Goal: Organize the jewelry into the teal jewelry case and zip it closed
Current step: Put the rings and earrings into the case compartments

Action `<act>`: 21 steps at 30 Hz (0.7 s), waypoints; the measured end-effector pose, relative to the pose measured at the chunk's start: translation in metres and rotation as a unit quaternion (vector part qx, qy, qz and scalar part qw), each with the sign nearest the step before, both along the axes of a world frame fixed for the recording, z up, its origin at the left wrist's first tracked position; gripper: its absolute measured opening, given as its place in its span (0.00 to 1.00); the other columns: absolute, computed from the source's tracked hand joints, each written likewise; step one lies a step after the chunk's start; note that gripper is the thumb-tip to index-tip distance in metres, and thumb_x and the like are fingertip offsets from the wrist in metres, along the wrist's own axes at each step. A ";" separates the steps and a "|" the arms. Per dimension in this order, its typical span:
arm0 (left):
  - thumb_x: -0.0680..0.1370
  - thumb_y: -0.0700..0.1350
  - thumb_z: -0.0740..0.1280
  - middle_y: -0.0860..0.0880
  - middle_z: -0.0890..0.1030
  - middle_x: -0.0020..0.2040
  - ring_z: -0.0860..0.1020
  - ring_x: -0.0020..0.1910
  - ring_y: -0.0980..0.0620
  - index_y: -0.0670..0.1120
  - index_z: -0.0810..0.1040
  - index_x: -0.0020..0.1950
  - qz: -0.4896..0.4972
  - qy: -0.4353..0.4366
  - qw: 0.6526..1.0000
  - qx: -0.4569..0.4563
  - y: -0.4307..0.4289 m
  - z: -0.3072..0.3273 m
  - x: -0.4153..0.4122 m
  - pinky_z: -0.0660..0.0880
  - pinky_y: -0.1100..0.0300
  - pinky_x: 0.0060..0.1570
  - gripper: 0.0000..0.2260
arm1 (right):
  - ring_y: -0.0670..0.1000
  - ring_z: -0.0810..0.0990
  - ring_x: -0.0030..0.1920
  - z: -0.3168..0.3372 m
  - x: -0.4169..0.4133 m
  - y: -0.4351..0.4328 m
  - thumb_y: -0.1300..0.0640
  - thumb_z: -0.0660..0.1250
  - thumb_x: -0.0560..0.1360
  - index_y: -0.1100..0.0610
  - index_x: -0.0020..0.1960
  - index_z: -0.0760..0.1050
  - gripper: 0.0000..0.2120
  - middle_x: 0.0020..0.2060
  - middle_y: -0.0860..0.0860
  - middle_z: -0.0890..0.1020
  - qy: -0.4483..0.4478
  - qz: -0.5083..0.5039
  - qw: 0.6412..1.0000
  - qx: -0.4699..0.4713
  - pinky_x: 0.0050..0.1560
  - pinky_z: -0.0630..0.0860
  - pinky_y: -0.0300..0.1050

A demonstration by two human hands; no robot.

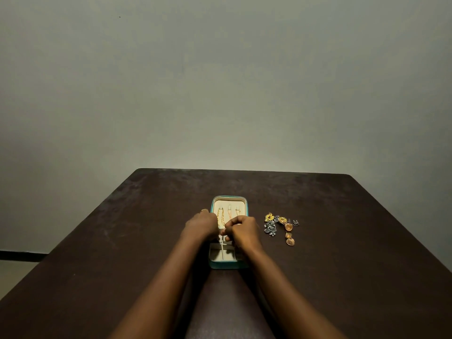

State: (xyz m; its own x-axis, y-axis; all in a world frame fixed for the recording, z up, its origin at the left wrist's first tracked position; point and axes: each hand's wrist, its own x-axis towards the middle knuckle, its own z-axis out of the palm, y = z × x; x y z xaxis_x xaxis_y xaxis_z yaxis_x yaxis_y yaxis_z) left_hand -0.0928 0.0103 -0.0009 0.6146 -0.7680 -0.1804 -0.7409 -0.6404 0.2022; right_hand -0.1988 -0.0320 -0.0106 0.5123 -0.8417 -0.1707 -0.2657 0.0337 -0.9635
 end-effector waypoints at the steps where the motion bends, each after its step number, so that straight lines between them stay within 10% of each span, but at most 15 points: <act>1: 0.76 0.49 0.65 0.42 0.70 0.64 0.73 0.61 0.45 0.42 0.73 0.65 0.001 -0.010 1.000 0.008 -0.001 0.000 -0.001 0.73 0.51 0.59 0.20 | 0.47 0.75 0.24 0.000 -0.001 0.000 0.72 0.61 0.68 0.57 0.33 0.73 0.12 0.33 0.56 0.82 -0.003 0.001 1.000 0.003 0.24 0.69 0.36; 7: 0.74 0.47 0.67 0.43 0.64 0.69 0.69 0.63 0.44 0.41 0.73 0.65 -0.015 -0.044 0.999 -0.017 -0.003 0.003 -0.002 0.73 0.49 0.60 0.21 | 0.47 0.76 0.25 0.001 -0.005 -0.004 0.71 0.60 0.69 0.57 0.34 0.73 0.11 0.34 0.57 0.83 -0.007 0.000 1.000 0.003 0.23 0.67 0.34; 11: 0.72 0.41 0.67 0.43 0.69 0.59 0.75 0.55 0.43 0.45 0.79 0.46 -0.012 0.007 0.996 -0.083 -0.001 0.000 -0.002 0.75 0.52 0.54 0.04 | 0.48 0.75 0.25 -0.002 -0.005 -0.004 0.70 0.60 0.69 0.56 0.33 0.73 0.12 0.35 0.58 0.83 -0.001 -0.005 1.000 0.004 0.21 0.66 0.33; 14: 0.68 0.37 0.71 0.45 0.73 0.51 0.75 0.47 0.49 0.51 0.70 0.35 0.003 0.054 0.992 -0.114 0.000 -0.003 0.002 0.72 0.59 0.41 0.12 | 0.48 0.75 0.24 -0.004 -0.005 -0.004 0.70 0.60 0.69 0.56 0.32 0.72 0.11 0.35 0.59 0.83 -0.008 -0.006 1.000 0.005 0.22 0.64 0.34; 21: 0.71 0.33 0.69 0.46 0.76 0.52 0.72 0.39 0.56 0.49 0.71 0.39 0.033 0.173 0.979 -0.098 0.005 -0.003 0.012 0.67 0.70 0.26 0.12 | 0.46 0.74 0.23 -0.006 -0.009 -0.006 0.70 0.62 0.70 0.56 0.33 0.73 0.11 0.32 0.56 0.83 -0.013 -0.008 1.000 0.010 0.21 0.66 0.34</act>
State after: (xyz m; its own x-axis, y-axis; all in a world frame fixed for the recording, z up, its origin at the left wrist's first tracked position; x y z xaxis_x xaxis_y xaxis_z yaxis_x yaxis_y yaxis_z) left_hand -0.0813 0.0157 -0.0039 0.5920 -0.7696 -0.2393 -0.5649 -0.6080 0.5579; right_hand -0.2075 -0.0378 -0.0164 0.5035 -0.8463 -0.1739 -0.2389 0.0570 -0.9694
